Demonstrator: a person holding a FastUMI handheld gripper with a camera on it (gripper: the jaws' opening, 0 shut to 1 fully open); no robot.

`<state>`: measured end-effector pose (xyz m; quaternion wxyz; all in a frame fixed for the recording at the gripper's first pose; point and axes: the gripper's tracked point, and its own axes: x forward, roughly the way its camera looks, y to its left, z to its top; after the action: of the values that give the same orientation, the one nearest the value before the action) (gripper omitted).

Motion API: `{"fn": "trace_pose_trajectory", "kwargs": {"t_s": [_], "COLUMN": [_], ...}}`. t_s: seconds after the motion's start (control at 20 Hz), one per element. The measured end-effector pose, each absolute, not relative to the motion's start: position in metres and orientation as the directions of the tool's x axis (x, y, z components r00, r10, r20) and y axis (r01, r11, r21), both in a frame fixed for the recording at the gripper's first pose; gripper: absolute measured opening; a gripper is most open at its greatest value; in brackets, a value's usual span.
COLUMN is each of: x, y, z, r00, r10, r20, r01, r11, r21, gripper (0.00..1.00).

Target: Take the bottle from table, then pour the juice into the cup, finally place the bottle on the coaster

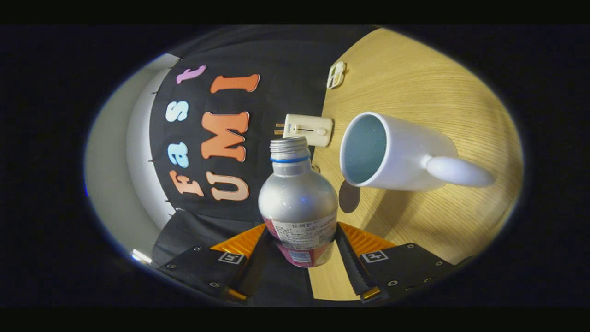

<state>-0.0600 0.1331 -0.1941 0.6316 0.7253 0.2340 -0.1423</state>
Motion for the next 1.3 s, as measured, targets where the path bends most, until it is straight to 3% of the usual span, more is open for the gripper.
{"fn": "trace_pose_trajectory", "kwargs": {"t_s": [0.85,1.3], "x": [-0.056,-0.054], "y": [0.132,0.135], "z": [-0.180,-0.174], "r00": [0.877,0.889], "r10": [0.226,0.247], "r20": [-0.424,-0.386], "r01": [0.481,0.458], "r11": [-0.412,-0.504], "r21": [0.774,0.732], "gripper": [0.77,0.77]}}
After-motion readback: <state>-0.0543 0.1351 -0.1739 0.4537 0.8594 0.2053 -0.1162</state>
